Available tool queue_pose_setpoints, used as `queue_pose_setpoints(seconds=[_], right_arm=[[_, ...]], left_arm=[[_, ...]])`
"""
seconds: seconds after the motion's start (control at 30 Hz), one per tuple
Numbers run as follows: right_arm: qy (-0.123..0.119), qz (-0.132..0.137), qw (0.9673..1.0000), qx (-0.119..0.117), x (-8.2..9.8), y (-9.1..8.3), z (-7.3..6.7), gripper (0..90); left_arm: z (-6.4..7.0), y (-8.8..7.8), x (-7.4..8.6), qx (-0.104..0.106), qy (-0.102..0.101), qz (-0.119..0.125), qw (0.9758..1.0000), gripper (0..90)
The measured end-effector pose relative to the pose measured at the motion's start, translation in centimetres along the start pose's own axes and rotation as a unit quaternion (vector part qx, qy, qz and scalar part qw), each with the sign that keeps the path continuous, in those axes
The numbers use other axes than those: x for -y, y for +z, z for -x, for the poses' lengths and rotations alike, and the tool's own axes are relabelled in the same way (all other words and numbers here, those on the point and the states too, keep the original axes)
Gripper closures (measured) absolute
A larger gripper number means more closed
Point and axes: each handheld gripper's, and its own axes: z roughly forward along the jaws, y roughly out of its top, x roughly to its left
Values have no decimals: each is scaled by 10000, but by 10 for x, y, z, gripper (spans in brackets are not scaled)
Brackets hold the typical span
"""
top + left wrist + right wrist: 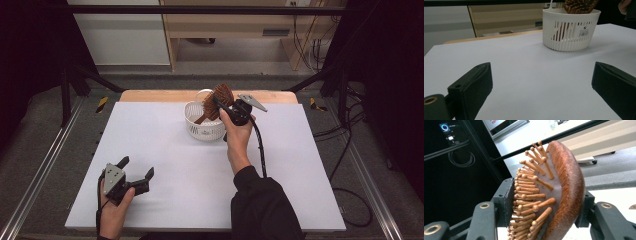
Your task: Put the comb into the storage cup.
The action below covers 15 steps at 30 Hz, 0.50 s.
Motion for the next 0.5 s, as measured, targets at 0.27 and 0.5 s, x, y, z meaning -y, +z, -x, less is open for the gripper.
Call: queue_pose_setpoints(seconds=[0.27, 0.5], right_arm=[[84, -36, 10000, -32, 3, -4, 9, 442], [41, -35, 10000, 27, 4, -5, 14, 429]], left_arm=[[0, -1, 0, -38, 8, 16, 10000, 28], [0, -1, -1, -27, 15, 36, 10000, 24]])
